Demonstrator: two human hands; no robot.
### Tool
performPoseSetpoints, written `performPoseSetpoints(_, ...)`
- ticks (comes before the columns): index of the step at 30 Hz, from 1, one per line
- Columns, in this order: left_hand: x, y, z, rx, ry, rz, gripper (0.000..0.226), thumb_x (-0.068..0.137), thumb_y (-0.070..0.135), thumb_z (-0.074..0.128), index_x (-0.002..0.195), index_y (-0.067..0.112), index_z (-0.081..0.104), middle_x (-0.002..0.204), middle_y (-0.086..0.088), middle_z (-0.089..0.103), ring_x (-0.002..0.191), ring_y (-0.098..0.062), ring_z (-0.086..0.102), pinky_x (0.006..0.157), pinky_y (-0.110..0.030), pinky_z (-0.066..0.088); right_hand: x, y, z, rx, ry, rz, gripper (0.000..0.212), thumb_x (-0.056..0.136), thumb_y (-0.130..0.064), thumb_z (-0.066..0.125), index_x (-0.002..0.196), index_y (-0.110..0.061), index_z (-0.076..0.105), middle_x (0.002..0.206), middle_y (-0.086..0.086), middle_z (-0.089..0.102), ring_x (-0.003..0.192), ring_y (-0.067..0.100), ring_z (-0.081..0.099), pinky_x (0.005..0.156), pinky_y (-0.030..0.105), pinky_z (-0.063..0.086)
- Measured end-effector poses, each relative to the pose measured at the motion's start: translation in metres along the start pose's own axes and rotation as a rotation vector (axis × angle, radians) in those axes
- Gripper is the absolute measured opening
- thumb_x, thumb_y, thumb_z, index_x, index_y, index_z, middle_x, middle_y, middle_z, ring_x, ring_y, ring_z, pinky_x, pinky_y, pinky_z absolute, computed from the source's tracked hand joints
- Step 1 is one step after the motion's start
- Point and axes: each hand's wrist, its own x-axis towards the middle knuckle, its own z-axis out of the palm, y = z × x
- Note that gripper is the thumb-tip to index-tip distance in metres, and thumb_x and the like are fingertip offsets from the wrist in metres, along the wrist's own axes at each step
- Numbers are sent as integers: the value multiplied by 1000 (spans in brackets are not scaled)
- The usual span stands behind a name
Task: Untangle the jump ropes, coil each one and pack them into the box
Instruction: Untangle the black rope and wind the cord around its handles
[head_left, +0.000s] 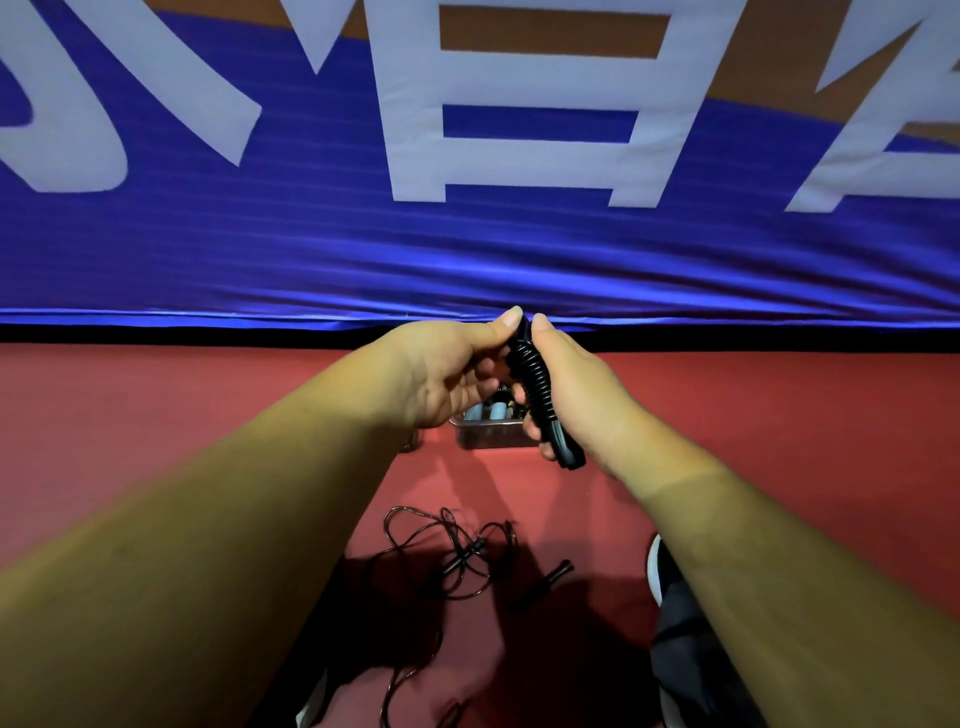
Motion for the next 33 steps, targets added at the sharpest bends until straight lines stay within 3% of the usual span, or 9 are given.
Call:
performPoseSetpoints(6,1,3,4,44,-75,-25,29,89,43,77,73,23,65,67,11,59,52,-3,35,57,-18,37,-4,-4,-4,-19,5,4,49,106,-69,37,114,-31,68,75,5,66,50,23,55,46,28,47)
performPoseSetpoints(11,5,9,1,93,-158,-51,14,94,32,73,88,21,67,70,9,54,53,-2,34,61,-19,32,-4,-1,-8,-94,-23,-19,43,99,-77,38,109,-46,66,76,3,69,56,24,59,50,30,48)
performPoseSetpoints(15,8,7,11,119,-80,38,15,95,31,74,87,19,70,66,7,55,51,-3,44,54,-17,45,-4,-4,-11,-110,-5,-44,45,101,-77,34,109,-47,66,75,1,69,54,23,60,49,31,50)
performPoseSetpoints(19,11,-1,24,256,157,312,27,93,27,78,85,2,71,57,-2,58,53,-18,57,73,-38,61,-1,-4,-12,-145,46,-36,46,92,-82,35,99,-52,69,83,-7,73,62,17,66,59,32,51)
performPoseSetpoints(24,10,3,26,431,182,423,37,90,28,74,79,-6,67,59,-10,61,53,-24,60,68,-38,56,-1,-8,-13,45,-30,80,56,94,-70,43,91,-25,76,73,2,62,50,22,52,50,30,43)
performPoseSetpoints(29,-1,13,26,471,156,402,19,89,9,69,87,-10,70,67,-20,63,56,-25,61,64,-34,53,-2,-12,-18,188,-111,162,46,105,-57,45,112,-18,69,70,-1,60,48,18,54,45,23,45)
performPoseSetpoints(33,-14,13,31,435,191,424,18,87,3,65,93,-14,66,69,-21,65,51,-28,62,48,-28,52,-5,-14,-16,253,-111,192,40,101,-54,51,109,-18,66,74,2,56,50,18,53,46,24,47)
